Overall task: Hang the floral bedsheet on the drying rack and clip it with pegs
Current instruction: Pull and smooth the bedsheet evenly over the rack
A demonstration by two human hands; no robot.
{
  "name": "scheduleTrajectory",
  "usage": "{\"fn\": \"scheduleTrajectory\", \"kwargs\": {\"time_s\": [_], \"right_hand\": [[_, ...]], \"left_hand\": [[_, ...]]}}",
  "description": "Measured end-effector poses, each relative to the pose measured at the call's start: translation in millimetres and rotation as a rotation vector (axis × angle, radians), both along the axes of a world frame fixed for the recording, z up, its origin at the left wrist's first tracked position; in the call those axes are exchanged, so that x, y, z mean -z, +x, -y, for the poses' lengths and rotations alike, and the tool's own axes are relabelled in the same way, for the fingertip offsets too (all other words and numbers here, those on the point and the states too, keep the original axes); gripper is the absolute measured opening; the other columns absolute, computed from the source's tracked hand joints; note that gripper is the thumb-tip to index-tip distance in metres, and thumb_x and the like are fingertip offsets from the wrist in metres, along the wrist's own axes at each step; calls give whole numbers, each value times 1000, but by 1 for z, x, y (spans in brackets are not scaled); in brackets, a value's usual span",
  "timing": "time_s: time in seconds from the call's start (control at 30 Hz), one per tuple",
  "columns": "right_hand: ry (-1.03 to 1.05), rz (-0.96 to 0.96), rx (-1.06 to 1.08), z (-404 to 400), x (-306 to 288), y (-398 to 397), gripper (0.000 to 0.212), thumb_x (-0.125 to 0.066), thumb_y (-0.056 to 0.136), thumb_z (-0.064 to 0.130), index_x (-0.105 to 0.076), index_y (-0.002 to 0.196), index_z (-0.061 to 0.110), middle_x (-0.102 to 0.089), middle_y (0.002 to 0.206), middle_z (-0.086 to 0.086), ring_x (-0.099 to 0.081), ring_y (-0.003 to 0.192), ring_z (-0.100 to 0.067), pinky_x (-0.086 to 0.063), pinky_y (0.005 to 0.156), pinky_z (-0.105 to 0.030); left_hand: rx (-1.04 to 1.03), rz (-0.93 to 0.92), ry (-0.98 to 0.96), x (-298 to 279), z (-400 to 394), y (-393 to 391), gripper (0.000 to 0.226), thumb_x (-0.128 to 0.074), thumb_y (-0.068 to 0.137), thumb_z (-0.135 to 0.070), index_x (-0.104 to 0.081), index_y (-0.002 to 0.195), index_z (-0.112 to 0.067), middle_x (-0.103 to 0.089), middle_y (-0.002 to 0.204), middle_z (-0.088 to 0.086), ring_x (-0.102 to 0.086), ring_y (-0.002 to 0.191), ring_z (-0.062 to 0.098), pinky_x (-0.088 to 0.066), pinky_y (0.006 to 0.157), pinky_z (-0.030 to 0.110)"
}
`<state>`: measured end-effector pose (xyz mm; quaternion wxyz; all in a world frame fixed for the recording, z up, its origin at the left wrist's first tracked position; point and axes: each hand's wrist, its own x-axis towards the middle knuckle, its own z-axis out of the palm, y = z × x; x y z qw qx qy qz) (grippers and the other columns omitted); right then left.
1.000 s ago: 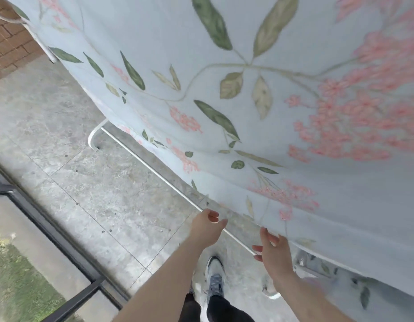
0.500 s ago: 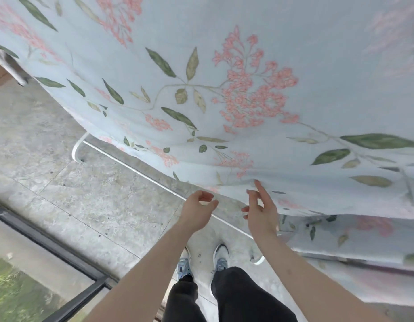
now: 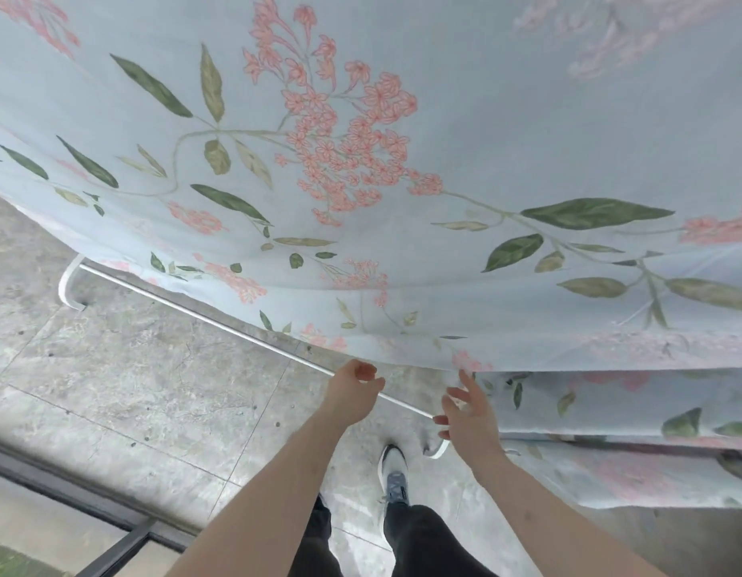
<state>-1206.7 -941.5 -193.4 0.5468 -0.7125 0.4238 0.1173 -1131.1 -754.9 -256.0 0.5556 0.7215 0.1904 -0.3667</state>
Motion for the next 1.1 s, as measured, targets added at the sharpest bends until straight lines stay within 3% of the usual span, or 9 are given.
{"fn": "scheduleTrajectory", "kwargs": {"time_s": [0.13,0.27,0.4,0.5,0.6,0.7,0.77,0.97,1.1], "right_hand": [[30,-29,36,29,9,-16,59,-60,102,8,-43,154,32,-58,132,-1,-66,64,-20,-51,48,-27],[2,3,-23,51,19,-6,52,-63,101,13,-47,147,33,-60,131,3,-69,65,-18,-54,50,-26],[-6,50,-46,70,30,11,33,-66,100,21,-54,124,40,-62,129,10,-72,72,-19,-58,63,-31],[18,72,-53,74,30,21,45,-65,101,24,-47,137,44,-63,126,14,-74,81,-26,-60,67,-33],[21,75,-90,83,35,23,52,-63,102,27,-43,147,42,-62,128,14,-75,79,-23,-60,65,-31],[23,58,-114,90,33,24,56,-64,102,31,-40,151,44,-62,129,16,-75,76,-17,-60,63,-27],[26,58,-112,90,32,26,57,-65,100,35,-40,151,47,-62,128,17,-76,77,-18,-61,64,-28],[116,-51,9,90,64,29,58,-61,103,40,-37,155,34,-59,132,6,-75,77,-19,-59,60,-27],[239,-205,130,84,114,35,58,-57,103,46,-41,155,25,-62,134,-1,-76,87,-20,-62,66,-32]], "left_hand": [[-118,-236,-100,27,31,0,51,-78,90,-23,-55,134,-11,-67,111,11,-67,96,22,-63,78,38],[-289,-365,-225,61,65,12,81,-79,89,-25,-32,154,-14,-59,107,3,-62,102,20,-62,85,39],[-564,-407,-435,92,95,38,76,-70,83,-22,-36,151,-22,-46,146,2,-46,134,30,-50,103,45],[-764,-354,-628,93,106,55,53,-39,106,-13,-30,158,-18,-30,165,7,-31,151,32,-35,115,43],[-781,-303,-519,90,117,66,48,-30,107,-1,-31,155,2,-38,160,21,-35,150,34,-40,100,35],[-636,-165,-413,87,123,71,39,-63,84,-22,-63,123,-19,-64,120,2,-54,133,33,-41,103,39],[-484,-102,-299,93,124,62,34,-76,74,-38,-65,105,-27,-67,113,-3,-61,122,28,-44,103,41],[-387,-189,-166,109,126,-14,47,-80,85,-43,-66,124,-19,-67,117,3,-64,106,21,-54,103,47],[-374,-178,-120,113,110,-49,38,-77,89,-40,-68,120,-20,-69,116,2,-64,105,18,-56,98,43]]}}
